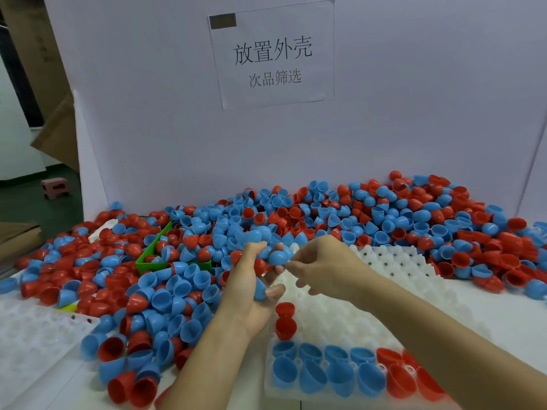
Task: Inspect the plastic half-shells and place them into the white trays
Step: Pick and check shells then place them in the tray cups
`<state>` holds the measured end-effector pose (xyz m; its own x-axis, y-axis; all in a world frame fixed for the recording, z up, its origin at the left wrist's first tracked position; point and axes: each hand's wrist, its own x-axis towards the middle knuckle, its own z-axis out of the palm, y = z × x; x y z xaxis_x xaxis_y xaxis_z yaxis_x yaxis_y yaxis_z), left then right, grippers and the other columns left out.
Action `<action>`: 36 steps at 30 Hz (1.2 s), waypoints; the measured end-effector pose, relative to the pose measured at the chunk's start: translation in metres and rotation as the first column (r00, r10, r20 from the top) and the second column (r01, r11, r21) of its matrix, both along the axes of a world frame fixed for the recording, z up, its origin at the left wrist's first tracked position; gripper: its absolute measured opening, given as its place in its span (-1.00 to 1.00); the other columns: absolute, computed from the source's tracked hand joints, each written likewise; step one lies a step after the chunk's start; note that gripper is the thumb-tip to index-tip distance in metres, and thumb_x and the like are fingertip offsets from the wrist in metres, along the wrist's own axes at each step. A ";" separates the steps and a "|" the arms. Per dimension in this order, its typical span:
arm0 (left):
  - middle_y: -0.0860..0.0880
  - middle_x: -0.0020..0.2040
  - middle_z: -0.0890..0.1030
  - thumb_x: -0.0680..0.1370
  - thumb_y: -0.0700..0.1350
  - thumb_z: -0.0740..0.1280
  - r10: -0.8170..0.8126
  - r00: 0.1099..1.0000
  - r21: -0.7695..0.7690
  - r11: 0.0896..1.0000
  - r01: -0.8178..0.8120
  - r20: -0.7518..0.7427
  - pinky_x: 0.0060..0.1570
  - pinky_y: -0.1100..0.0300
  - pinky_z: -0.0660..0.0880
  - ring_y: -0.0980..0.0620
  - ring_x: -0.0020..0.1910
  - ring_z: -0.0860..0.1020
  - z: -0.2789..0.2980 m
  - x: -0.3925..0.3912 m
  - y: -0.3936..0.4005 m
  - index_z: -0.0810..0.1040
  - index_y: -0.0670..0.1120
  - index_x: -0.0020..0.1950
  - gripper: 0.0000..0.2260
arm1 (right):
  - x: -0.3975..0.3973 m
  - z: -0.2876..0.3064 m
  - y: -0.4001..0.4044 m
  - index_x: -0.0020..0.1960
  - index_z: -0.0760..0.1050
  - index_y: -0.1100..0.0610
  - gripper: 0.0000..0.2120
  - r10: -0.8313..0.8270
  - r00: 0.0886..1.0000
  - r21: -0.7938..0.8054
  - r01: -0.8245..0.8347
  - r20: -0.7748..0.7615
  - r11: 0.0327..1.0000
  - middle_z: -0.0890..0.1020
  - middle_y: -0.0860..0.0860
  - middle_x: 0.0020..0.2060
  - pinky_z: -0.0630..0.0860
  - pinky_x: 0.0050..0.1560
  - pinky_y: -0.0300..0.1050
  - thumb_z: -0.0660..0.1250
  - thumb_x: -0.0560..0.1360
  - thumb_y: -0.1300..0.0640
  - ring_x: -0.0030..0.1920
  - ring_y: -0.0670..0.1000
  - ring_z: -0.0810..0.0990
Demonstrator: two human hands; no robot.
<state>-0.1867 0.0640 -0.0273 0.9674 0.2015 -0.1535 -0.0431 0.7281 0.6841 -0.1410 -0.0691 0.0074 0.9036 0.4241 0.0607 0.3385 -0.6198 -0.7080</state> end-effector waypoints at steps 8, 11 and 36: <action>-0.10 -0.14 0.66 0.38 -0.09 0.40 -0.056 0.998 0.032 0.998 0.055 0.030 -0.66 0.35 0.26 0.10 -0.37 0.54 -0.001 0.000 -0.004 0.57 -0.13 0.07 -0.72 | 0.002 -0.018 -0.002 0.15 0.53 -0.10 -0.73 -0.075 0.965 0.027 0.071 0.253 0.997 0.57 -0.11 -0.04 0.51 -0.17 -0.29 0.48 0.49 0.07 -0.10 -0.12 0.57; -0.10 -0.14 0.65 0.36 -0.07 0.41 -0.067 0.997 0.049 0.997 0.065 0.039 -0.65 0.36 0.27 0.11 -0.39 0.53 -0.001 -0.001 -0.003 0.57 -0.13 0.10 -0.66 | 0.001 -0.019 -0.005 0.21 0.56 -0.10 -0.77 -0.010 0.884 -0.100 0.065 0.468 0.993 0.50 -0.16 0.04 0.53 0.04 -0.16 0.39 0.55 0.02 0.02 -0.10 0.51; -0.12 -0.14 0.60 0.54 -0.19 0.34 0.006 0.998 0.166 0.986 0.005 -0.061 -0.67 0.34 0.22 0.09 -0.45 0.44 -0.009 0.006 -0.009 0.54 -0.17 -0.02 -0.93 | 0.004 -0.023 -0.005 -0.09 0.53 0.00 -0.85 -0.100 0.980 0.284 0.048 0.172 0.958 0.69 -0.03 -0.38 0.67 -0.27 -0.06 0.39 0.55 0.23 -0.38 -0.14 0.68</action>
